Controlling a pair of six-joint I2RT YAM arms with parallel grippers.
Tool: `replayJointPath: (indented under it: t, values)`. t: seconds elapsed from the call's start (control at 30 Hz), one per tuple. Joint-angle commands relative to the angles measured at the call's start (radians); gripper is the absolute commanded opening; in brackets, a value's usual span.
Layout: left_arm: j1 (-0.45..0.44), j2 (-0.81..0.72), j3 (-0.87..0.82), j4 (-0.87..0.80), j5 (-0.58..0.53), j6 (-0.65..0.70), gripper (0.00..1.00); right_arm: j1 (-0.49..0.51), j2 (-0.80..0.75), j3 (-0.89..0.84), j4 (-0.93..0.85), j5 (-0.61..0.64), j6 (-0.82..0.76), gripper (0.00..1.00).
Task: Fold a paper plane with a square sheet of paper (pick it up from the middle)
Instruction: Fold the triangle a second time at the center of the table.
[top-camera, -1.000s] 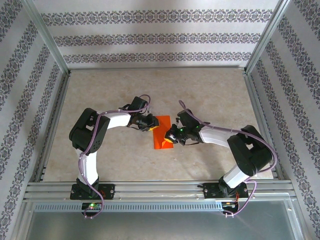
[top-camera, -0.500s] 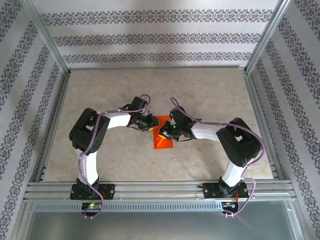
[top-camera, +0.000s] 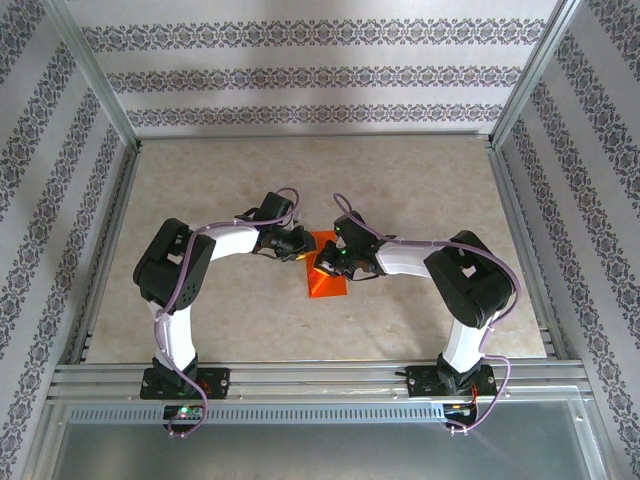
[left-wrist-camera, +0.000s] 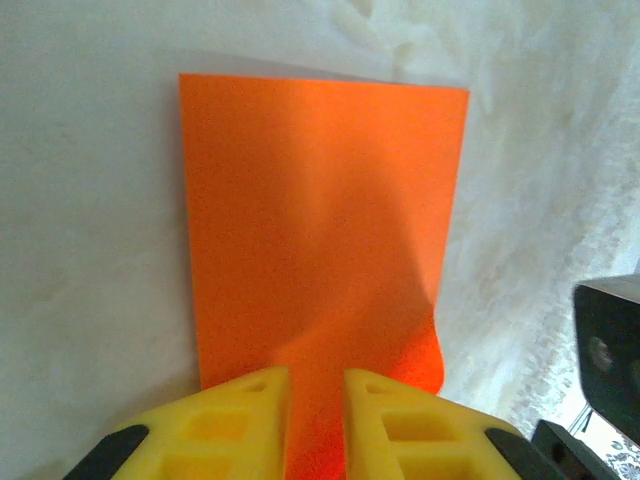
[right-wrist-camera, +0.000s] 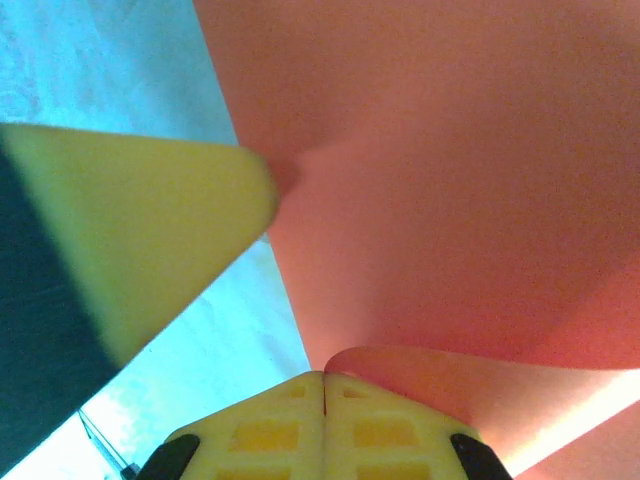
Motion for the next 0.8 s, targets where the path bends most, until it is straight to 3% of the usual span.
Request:
replayJointPath:
  t: [0.0,0.77]
  values:
    - [0.02,-0.036,-0.019,-0.007,-0.028,0.007,0.21,0.012,0.016,0.018,-0.018,0.017,-0.025,0.0]
    - [0.022,0.053,0.012,-0.103,-0.043,-0.02,0.18,0.007,0.033,0.003,0.042,0.013,-0.019,0.0]
